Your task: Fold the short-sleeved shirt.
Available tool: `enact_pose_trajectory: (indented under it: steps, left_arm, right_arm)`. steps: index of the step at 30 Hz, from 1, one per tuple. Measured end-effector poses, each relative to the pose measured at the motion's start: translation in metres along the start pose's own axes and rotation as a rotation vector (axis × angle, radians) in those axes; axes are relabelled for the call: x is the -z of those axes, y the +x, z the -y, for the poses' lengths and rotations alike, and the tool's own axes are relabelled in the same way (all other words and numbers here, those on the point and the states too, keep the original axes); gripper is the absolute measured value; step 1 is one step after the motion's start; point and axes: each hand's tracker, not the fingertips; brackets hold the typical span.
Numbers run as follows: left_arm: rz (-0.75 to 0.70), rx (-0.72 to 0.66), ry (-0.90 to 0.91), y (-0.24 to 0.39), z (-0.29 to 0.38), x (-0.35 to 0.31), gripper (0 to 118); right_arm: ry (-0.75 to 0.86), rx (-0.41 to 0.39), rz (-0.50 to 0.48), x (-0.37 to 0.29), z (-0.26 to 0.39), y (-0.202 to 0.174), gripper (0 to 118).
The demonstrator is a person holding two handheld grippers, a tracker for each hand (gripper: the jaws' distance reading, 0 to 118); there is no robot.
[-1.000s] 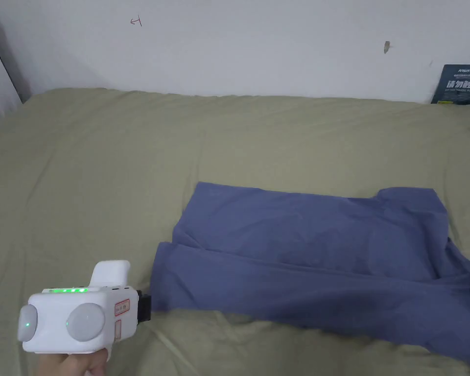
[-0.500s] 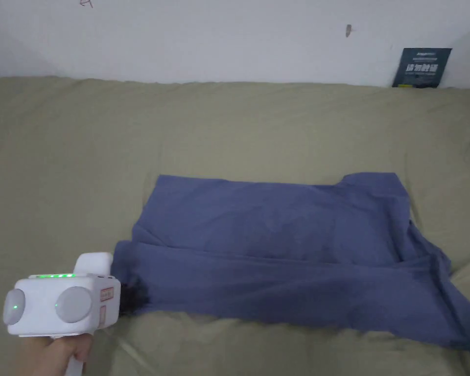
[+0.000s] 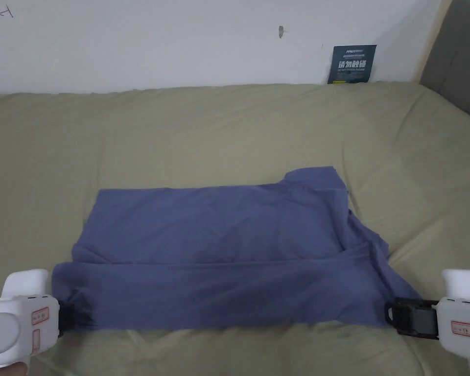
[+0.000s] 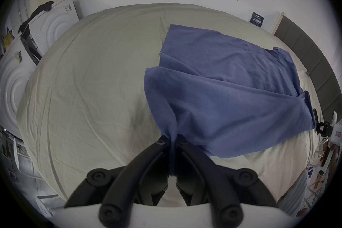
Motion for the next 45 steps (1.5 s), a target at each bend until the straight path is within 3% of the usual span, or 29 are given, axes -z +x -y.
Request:
enact_pose_trajectory:
  steps: [2, 3, 5, 7, 10, 22, 32, 41, 42, 43, 44, 45]
  left_arm:
    - [0.0, 0.004, -0.005, 0.003, -0.007, 0.004, 2]
    - [-0.003, 0.005, -0.007, 0.005, -0.006, 0.004, 2]
    - [-0.008, 0.008, -0.008, -0.008, -0.012, 0.006, 2]
    - [-0.007, 0.013, -0.017, -0.007, -0.012, 0.008, 2]
    - [-0.016, 0.016, -0.015, -0.005, -0.01, 0.001, 2]
    - [-0.017, 0.02, 0.002, -0.021, 0.01, -0.023, 2]
    - [-0.002, -0.027, -0.022, -0.023, 0.086, -0.098, 2]
    - [0.005, -0.059, -0.034, -0.049, 0.125, -0.101, 2]
    - [0.009, -0.064, -0.032, -0.048, 0.125, -0.099, 4]
    - [0.019, -0.063, -0.022, -0.048, 0.126, -0.098, 20]
    - [0.037, -0.056, -0.008, -0.048, 0.128, -0.097, 20]
    - [0.02, -0.052, -0.007, -0.046, 0.129, -0.098, 32]
  right_arm:
    - [-0.03, 0.015, 0.017, 0.006, -0.003, 0.0, 111]
    - [-0.039, -0.002, 0.026, 0.008, -0.002, -0.002, 90]
    - [-0.018, -0.063, 0.034, 0.007, -0.001, -0.006, 17]
    - [-0.017, -0.08, -0.008, 0.005, 0.0, -0.01, 16]
    - [-0.01, -0.108, 0.006, 0.003, 0.001, -0.013, 15]
    - [0.025, -0.083, -0.008, -0.047, 0.009, -0.011, 15]
    - [-0.021, -0.033, -0.036, -0.082, 0.081, -0.002, 15]
    - [-0.057, -0.006, -0.053, -0.102, 0.112, 0.004, 16]
    - [-0.058, 0.019, -0.045, -0.105, 0.113, 0.003, 23]
    - [-0.043, 0.025, -0.046, -0.106, 0.114, 0.003, 39]
    - [-0.027, 0.038, -0.038, -0.108, 0.115, 0.003, 49]
    - [-0.026, 0.049, -0.012, -0.11, 0.114, 0.003, 49]
